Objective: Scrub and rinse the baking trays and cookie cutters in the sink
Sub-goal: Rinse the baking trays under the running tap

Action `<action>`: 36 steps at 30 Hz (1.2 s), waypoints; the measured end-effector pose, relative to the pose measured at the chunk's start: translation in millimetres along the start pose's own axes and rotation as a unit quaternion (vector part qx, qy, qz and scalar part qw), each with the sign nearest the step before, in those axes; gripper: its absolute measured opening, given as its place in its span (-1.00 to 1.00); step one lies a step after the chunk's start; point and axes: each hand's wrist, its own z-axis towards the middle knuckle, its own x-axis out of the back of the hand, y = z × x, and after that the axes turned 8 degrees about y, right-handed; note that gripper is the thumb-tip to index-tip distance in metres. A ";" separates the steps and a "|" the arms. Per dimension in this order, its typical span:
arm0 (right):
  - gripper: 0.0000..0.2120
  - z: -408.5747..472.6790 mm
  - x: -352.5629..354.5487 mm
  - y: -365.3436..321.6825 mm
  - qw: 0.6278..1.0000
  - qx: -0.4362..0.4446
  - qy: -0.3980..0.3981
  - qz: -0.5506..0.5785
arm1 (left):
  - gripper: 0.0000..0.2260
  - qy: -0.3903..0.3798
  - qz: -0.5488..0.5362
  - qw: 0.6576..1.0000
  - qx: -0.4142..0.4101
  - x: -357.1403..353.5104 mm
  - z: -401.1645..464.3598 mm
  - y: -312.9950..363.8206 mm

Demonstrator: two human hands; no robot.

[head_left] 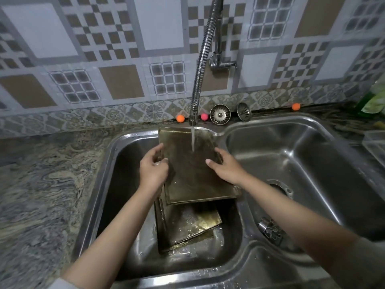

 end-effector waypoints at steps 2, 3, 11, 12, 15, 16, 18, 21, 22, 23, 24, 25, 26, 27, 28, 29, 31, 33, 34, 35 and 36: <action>-0.38 -1.9 0.6 3.8 1.000 -0.002 0.006 0.014 | -0.61 0.002 -0.002 1.000 -0.012 -6.4 -0.4 3.0; -0.38 -3.3 0.0 4.9 1.000 -0.003 0.006 0.024 | -0.61 0.003 0.000 1.000 -0.023 -9.0 -0.5 4.8; -0.40 -4.7 -18.4 7.0 0.996 -0.013 0.012 0.083 | -0.60 -0.002 0.028 0.995 -0.099 -9.1 -1.7 17.6; -0.39 -4.0 -18.2 5.8 0.996 -0.008 0.020 0.089 | -0.60 -0.005 0.022 0.995 -0.102 -6.5 -0.3 16.3; -0.37 -0.7 -13.5 2.7 0.993 0.017 0.047 0.110 | -0.59 -0.024 0.016 0.995 -0.093 -0.4 2.4 10.0; -0.36 0.5 -10.8 1.5 0.991 0.024 0.058 0.116 | -0.58 -0.030 0.017 0.995 -0.093 0.8 2.1 7.6; -0.35 2.0 -3.8 -0.8 0.990 0.038 0.076 0.117 | -0.56 -0.036 0.033 0.994 -0.099 1.5 2.2 0.4; -0.34 3.2 12.1 -5.1 0.992 0.059 0.083 0.069 | -0.50 -0.067 0.069 0.991 -0.094 -1.7 3.4 -11.0; -0.35 3.4 17.3 -5.9 0.994 0.070 0.081 0.038 | -0.48 -0.084 0.081 0.989 -0.091 -2.9 3.1 -14.3; -0.36 3.1 22.8 -7.1 0.994 0.078 0.077 0.010 | -0.47 -0.097 0.095 0.987 -0.089 -4.5 2.6 -16.8; -0.36 2.0 28.2 -9.1 0.994 0.080 0.068 -0.015 | -0.46 -0.112 0.105 0.984 -0.089 -6.2 1.8 -17.9; -0.36 -0.3 34.1 -12.8 0.994 0.081 0.061 -0.037 | -0.47 -0.126 0.109 0.982 -0.086 -8.1 1.8 -19.4; -0.37 -1.7 39.1 -15.4 0.993 0.080 0.059 -0.060 | -0.48 -0.141 0.103 0.981 -0.081 -10.4 0.9 -20.1; -0.37 -3.9 42.7 -17.6 0.989 0.086 0.071 -0.102 | -0.49 -0.149 0.090 0.982 -0.074 -12.7 0.5 -21.6; -0.36 -6.8 43.8 -18.8 0.974 0.111 0.098 -0.173 | -0.49 -0.152 0.078 0.983 -0.069 -15.3 -0.4 -21.9; -0.36 -11.1 41.9 -19.7 0.947 0.156 0.123 -0.251 | -0.49 -0.150 0.067 0.984 -0.068 -18.3 -1.5 -21.3; -0.36 -22.3 29.0 -21.8 0.907 0.258 0.080 -0.324 | -0.48 -0.150 0.061 0.984 -0.075 -23.6 -5.1 -20.0; -0.39 -20.9 16.1 -18.6 0.896 0.281 -0.038 -0.343 | -0.46 -0.166 0.063 0.980 -0.086 -27.4 -12.2 -20.0; -0.40 -11.1 14.4 -18.3 0.894 0.266 -0.058 -0.355 | -0.46 -0.175 0.061 0.979 -0.088 -29.2 -16.1 -20.2; -0.41 3.3 13.1 -19.5 0.901 0.236 -0.039 -0.361 | -0.45 -0.176 0.055 0.979 -0.086 -31.1 -19.3 -20.5; -0.43 16.5 13.1 -22.6 0.912 0.195 -0.001 -0.361 | -0.44 -0.170 0.047 0.981 -0.081 -33.1 -20.9 -21.5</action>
